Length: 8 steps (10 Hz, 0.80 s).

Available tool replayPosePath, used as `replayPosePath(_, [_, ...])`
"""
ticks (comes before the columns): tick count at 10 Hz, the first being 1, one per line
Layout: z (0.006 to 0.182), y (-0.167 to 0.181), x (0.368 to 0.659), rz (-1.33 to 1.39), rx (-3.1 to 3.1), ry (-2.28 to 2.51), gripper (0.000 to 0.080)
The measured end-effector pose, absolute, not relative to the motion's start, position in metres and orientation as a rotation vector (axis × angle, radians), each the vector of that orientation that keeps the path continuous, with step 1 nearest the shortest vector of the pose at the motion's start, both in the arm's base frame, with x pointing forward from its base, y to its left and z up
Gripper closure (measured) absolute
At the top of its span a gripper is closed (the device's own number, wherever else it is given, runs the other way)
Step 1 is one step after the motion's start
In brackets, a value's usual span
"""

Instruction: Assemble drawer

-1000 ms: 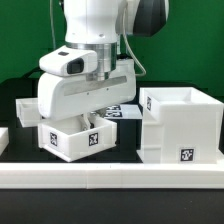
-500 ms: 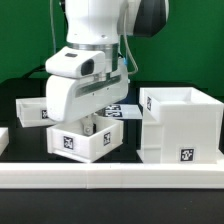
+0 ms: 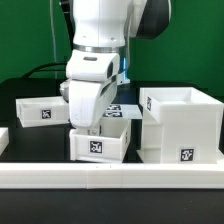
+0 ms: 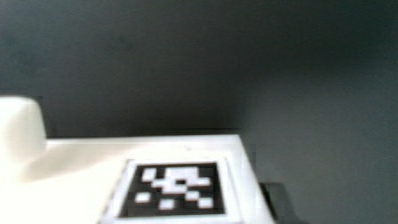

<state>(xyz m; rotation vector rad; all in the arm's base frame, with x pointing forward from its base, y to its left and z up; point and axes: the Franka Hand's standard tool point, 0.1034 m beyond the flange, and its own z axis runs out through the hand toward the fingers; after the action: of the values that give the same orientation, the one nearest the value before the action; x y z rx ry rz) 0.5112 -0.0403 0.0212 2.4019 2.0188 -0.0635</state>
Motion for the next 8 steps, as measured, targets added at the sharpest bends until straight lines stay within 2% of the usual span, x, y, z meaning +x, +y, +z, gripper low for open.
replayPosePath(5, [0.017, -0.018, 0.519, -0.056, 2.337, 2.099, 0.0758])
replayPosePath(8, [0.013, -0.019, 0.52, -0.065, 2.324, 2.11, 0.0758])
